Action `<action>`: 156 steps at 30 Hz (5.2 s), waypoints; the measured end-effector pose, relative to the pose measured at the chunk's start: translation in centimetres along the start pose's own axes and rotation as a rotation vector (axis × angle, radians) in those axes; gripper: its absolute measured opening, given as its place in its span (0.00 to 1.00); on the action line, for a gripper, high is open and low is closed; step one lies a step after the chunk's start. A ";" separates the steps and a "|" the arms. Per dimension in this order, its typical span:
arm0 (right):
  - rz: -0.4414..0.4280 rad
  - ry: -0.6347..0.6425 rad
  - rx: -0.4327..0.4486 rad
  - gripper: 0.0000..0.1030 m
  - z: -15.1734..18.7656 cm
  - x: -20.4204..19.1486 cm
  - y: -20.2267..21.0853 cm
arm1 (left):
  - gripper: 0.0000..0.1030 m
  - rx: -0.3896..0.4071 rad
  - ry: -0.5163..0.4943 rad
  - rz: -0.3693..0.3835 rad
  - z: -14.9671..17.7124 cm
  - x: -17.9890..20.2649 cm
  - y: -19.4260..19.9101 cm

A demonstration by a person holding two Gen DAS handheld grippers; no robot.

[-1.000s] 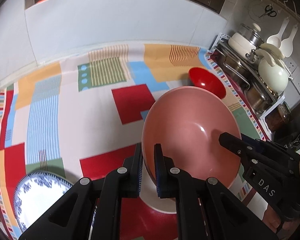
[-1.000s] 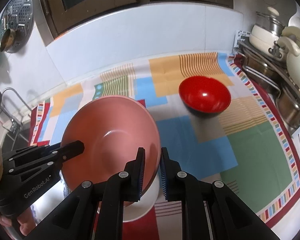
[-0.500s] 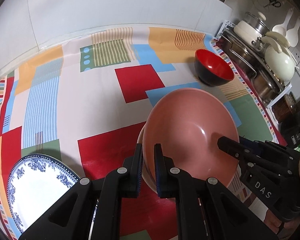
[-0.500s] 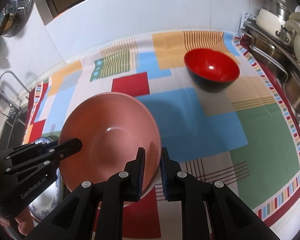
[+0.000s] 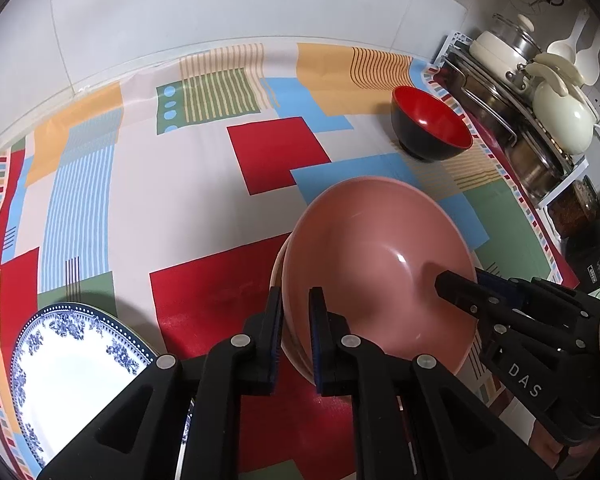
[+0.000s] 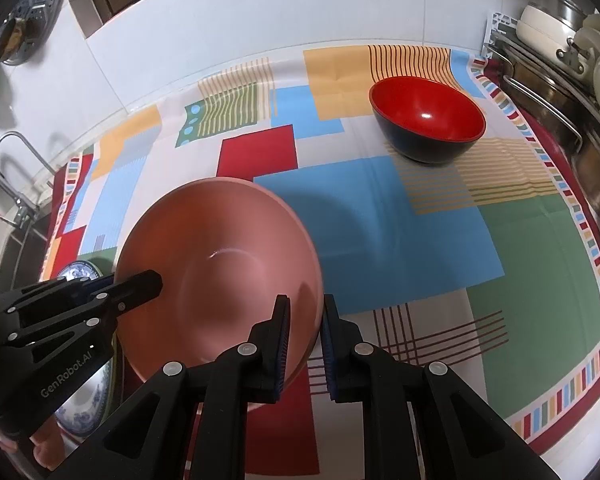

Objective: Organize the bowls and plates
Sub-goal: 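Lower the pink bowl into the white bowl and open both grippers, then move both grippers to the rim of the red bowl, then close both grippers on the rim of the red bowl, then lift the red bowl with both grippers and carry it toward the pink bowl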

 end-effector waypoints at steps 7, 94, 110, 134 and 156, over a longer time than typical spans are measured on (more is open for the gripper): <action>-0.002 -0.004 -0.002 0.17 0.1 0.0 0.0 | 0.26 0.011 -0.004 -0.032 0.0 -0.2 0.0; 0.087 -0.366 0.135 0.20 -14.1 15.1 -4.2 | 0.16 -0.053 -0.518 0.050 -23.2 13.5 -10.7; 0.071 -0.389 0.138 0.16 -13.5 14.7 -3.2 | 0.14 -0.024 -0.476 0.044 -22.4 12.8 -7.9; 0.038 -0.260 0.233 0.16 -10.0 7.7 4.5 | 0.14 0.109 -0.315 0.040 -15.4 8.5 2.5; -0.030 -0.075 0.225 0.16 -4.1 0.8 7.0 | 0.14 0.190 -0.144 0.003 -6.2 3.0 8.2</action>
Point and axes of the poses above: each gripper's, at about its wrist camera, not at the fingertips, and y roughly against the way its jaws point, x to its right, z to its underside, the point moved 2 cm from there along -y, roughly the way its jaws point, and after that the axes turned 12 degrees about -x, right-handed, at the moved point
